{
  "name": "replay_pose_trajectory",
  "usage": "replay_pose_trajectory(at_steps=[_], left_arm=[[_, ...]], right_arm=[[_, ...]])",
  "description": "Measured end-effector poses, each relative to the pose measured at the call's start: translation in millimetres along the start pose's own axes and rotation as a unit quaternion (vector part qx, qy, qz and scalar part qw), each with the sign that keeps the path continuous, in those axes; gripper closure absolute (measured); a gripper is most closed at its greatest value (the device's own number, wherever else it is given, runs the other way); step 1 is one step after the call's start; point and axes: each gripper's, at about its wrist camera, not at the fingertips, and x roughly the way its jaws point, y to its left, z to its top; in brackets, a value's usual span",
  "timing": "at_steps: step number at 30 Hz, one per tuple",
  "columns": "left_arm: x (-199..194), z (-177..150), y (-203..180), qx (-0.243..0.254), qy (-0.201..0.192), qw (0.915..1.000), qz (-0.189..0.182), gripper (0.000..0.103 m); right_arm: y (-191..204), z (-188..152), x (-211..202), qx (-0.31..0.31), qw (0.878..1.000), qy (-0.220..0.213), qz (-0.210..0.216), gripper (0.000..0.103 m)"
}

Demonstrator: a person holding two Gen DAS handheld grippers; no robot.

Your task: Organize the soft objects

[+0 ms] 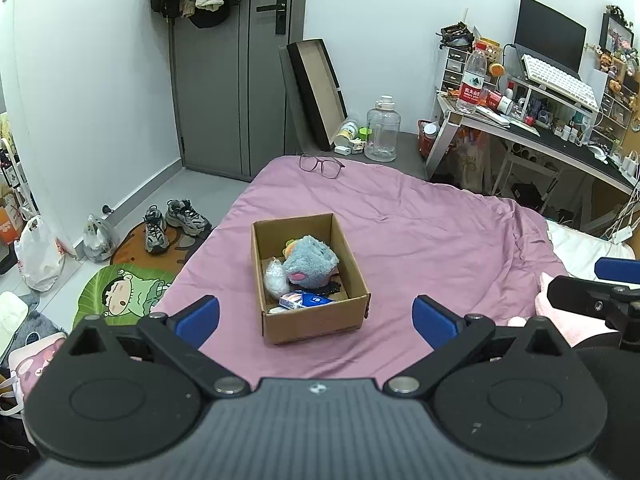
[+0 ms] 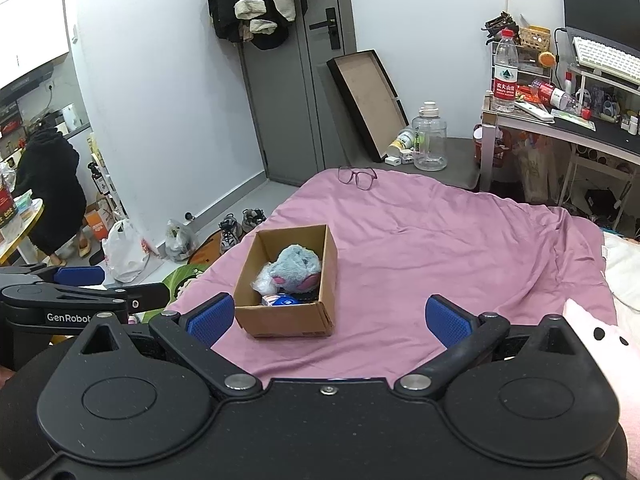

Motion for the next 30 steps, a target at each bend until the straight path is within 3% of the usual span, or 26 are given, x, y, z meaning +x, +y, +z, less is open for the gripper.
replay_pose_trajectory(at_steps=[30], left_arm=[[8.4, -1.3, -2.4, -0.004, 0.011, 0.9999, -0.004, 0.001]], right_arm=[[-8.0, -0.5, 4.5, 0.015, 1.000, 0.004, 0.004, 0.000]])
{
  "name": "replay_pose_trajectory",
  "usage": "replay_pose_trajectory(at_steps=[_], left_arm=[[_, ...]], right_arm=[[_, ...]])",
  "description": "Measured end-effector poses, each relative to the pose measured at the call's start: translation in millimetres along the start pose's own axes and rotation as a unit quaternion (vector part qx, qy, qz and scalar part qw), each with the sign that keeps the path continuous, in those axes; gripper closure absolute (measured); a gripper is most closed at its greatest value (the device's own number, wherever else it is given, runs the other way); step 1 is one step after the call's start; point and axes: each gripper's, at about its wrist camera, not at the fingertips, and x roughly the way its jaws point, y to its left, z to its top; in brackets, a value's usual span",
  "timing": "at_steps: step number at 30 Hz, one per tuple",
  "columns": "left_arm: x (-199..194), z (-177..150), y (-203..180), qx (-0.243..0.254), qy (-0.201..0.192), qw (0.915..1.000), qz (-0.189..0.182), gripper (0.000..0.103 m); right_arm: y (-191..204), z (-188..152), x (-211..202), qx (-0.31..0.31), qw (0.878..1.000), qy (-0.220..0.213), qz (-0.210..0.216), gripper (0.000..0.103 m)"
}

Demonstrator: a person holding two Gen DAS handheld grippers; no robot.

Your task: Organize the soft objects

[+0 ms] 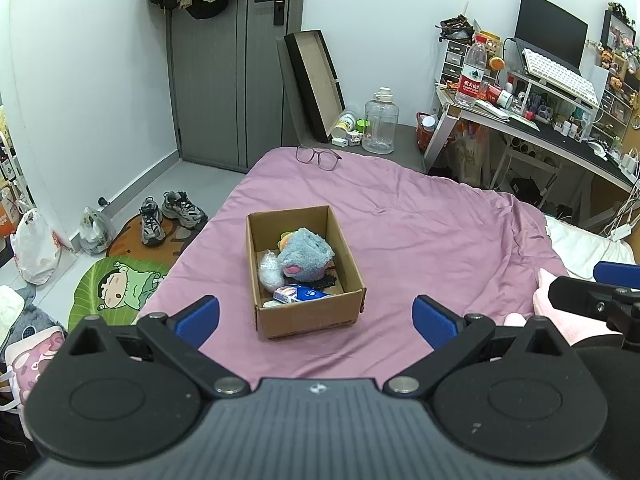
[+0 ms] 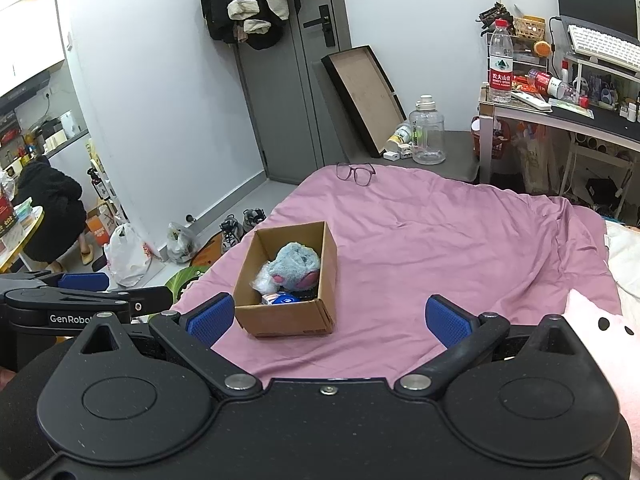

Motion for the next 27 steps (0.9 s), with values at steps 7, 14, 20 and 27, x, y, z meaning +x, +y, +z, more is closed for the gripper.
replay_pose_trajectory(at_steps=[7, 14, 20, 27], left_arm=[[0.4, 0.1, 0.2, 0.000, 0.000, 1.0000, 0.000, 0.001], [0.4, 0.4, 0.2, -0.001, 0.001, 1.0000, -0.001, 0.001], [0.5, 0.4, 0.9, -0.001, 0.002, 1.0000, -0.001, 0.001], [1.4, -3.7, -2.2, 0.002, 0.005, 1.0000, -0.006, 0.001]], right_arm=[[-0.4, 0.0, -0.1, 0.000, 1.000, 0.000, 0.000, 0.000], [-0.4, 0.1, 0.0, 0.000, 1.000, 0.000, 0.000, 0.000], [-0.3, 0.2, 0.1, 0.000, 1.000, 0.001, 0.000, 0.000], [0.5, -1.8, 0.7, 0.000, 1.000, 0.002, 0.003, 0.000]])
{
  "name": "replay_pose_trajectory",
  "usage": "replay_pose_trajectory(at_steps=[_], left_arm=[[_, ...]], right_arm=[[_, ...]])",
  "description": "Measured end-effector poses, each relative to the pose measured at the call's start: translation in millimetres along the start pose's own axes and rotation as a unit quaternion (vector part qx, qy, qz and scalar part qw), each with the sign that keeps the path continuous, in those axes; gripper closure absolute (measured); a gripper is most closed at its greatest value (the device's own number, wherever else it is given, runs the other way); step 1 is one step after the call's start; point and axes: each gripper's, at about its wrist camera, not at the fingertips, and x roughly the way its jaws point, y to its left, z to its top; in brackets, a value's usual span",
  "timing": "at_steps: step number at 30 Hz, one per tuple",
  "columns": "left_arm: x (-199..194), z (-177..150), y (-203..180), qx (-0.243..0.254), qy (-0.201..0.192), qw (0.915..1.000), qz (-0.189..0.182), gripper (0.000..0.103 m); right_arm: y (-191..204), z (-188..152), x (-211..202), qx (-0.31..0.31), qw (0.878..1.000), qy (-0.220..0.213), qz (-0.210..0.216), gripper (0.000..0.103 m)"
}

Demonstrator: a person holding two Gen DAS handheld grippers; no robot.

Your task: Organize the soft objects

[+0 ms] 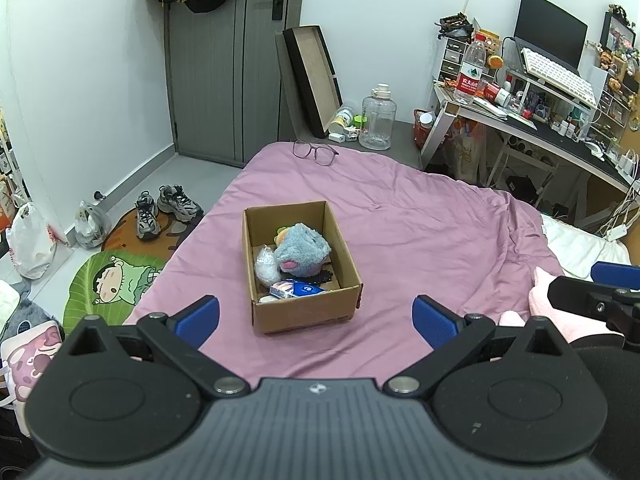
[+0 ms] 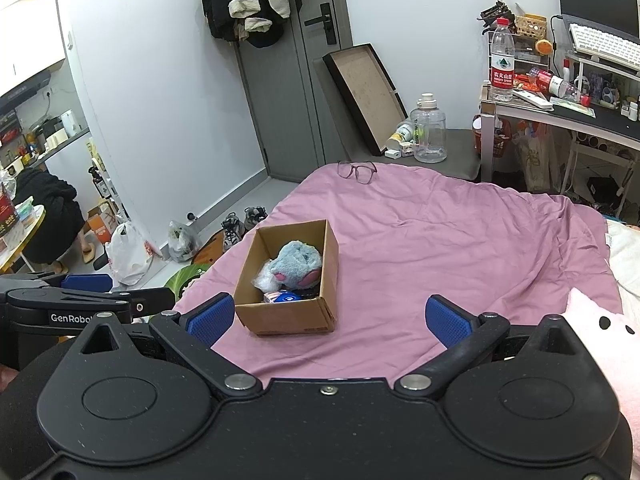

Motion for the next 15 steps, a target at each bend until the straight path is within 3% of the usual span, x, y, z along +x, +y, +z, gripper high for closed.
replay_pose_trajectory(at_steps=[15], left_arm=[[2.1, 1.5, 1.2, 0.026, -0.005, 0.9991, -0.032, 0.001]], right_arm=[[-9.4, 2.1, 8.6, -0.001, 1.000, 0.017, 0.016, 0.000]])
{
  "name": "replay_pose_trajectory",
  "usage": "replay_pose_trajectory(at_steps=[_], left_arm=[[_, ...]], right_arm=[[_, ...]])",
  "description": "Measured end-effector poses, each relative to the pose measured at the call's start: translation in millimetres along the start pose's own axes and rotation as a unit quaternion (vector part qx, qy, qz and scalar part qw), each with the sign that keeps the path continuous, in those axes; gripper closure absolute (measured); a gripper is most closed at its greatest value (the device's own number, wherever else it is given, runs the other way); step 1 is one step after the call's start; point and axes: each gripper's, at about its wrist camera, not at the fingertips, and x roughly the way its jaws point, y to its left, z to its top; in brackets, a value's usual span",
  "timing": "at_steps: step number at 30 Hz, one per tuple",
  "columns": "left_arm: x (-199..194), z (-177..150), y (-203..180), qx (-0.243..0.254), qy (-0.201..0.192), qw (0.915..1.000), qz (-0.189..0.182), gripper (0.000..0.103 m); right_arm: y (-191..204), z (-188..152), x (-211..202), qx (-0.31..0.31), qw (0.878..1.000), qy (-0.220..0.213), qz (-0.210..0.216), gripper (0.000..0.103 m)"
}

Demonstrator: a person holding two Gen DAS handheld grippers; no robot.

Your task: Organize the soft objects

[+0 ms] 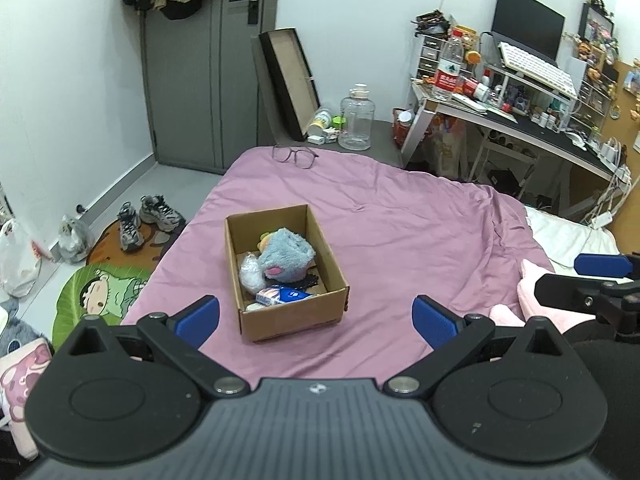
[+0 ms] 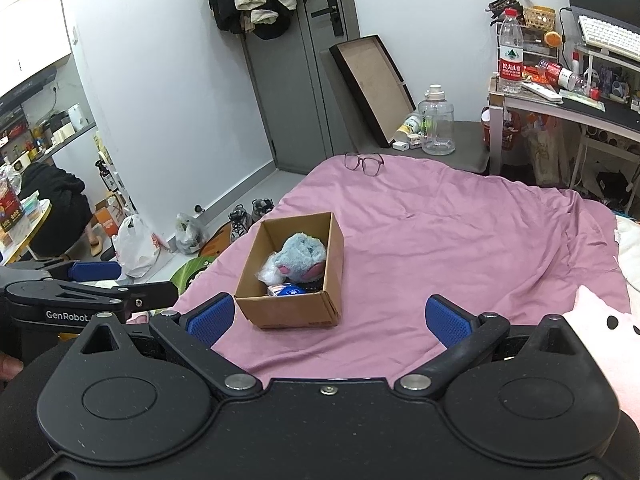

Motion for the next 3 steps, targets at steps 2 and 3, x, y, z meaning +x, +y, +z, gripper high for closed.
replay_pose_trajectory(at_steps=[2, 3], left_arm=[[3.0, 0.2, -0.3, 0.004, 0.000, 1.0000, -0.007, 0.001], [5.3, 0.4, 0.0, 0.005, -0.001, 0.9999, -0.011, 0.001]], right_arm=[[-4.3, 0.2, 3.2, 0.001, 1.000, 0.006, 0.003, 0.000], [-6.4, 0.5, 5.6, 0.001, 1.000, 0.009, 0.004, 0.000]])
